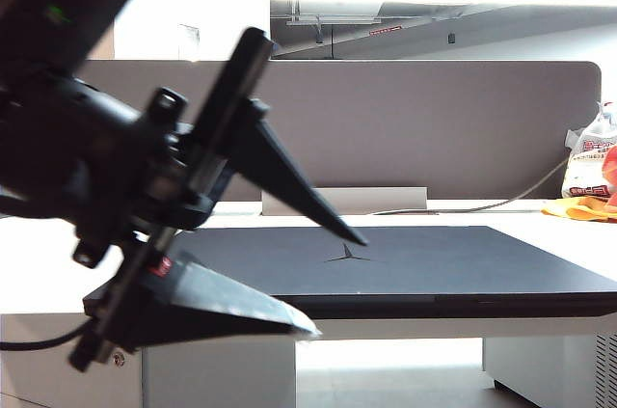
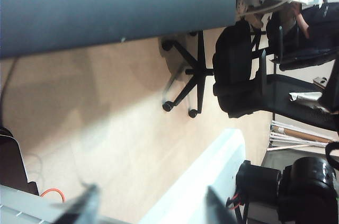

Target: Open the lid of the laptop and use the keypad to enter the password "123".

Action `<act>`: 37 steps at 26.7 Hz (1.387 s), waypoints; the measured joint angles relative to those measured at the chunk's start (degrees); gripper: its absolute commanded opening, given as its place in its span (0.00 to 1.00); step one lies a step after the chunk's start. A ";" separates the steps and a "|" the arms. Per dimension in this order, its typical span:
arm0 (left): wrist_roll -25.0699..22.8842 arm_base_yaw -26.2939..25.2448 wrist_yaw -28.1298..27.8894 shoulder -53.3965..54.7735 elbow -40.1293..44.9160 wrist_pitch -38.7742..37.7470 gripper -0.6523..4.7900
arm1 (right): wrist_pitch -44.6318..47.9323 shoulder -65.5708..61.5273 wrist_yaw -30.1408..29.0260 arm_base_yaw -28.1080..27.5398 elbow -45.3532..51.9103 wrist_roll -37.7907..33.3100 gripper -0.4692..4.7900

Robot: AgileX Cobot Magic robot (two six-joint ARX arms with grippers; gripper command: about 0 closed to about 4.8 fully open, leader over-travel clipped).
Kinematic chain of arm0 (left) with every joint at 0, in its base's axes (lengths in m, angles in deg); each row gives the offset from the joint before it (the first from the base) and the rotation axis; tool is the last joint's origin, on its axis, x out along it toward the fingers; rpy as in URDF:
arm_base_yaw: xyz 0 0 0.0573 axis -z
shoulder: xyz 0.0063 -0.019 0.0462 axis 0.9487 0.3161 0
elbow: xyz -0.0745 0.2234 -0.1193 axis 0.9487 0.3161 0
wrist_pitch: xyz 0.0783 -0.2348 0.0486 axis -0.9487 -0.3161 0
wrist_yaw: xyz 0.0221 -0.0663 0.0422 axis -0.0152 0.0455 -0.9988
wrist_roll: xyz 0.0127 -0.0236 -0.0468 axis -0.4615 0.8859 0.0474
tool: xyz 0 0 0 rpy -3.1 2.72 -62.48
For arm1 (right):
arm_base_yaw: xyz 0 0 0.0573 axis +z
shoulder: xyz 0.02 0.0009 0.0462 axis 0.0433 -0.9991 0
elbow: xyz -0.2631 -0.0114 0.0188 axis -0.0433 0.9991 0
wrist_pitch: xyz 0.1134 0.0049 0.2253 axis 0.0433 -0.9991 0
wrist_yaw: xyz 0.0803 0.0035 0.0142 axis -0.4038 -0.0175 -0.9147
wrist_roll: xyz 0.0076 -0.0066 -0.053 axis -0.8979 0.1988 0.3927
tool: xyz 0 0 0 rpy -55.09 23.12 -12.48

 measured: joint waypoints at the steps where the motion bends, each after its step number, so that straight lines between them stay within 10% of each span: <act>1: -0.04 0.00 0.11 1.53 -0.81 0.68 0.59 | -0.52 0.00 -0.37 0.02 0.00 0.00 0.08; 37: -3.87 -1.05 -9.51 16.44 -13.70 1.07 0.56 | -5.57 -0.42 -2.49 -0.04 0.04 -0.92 0.08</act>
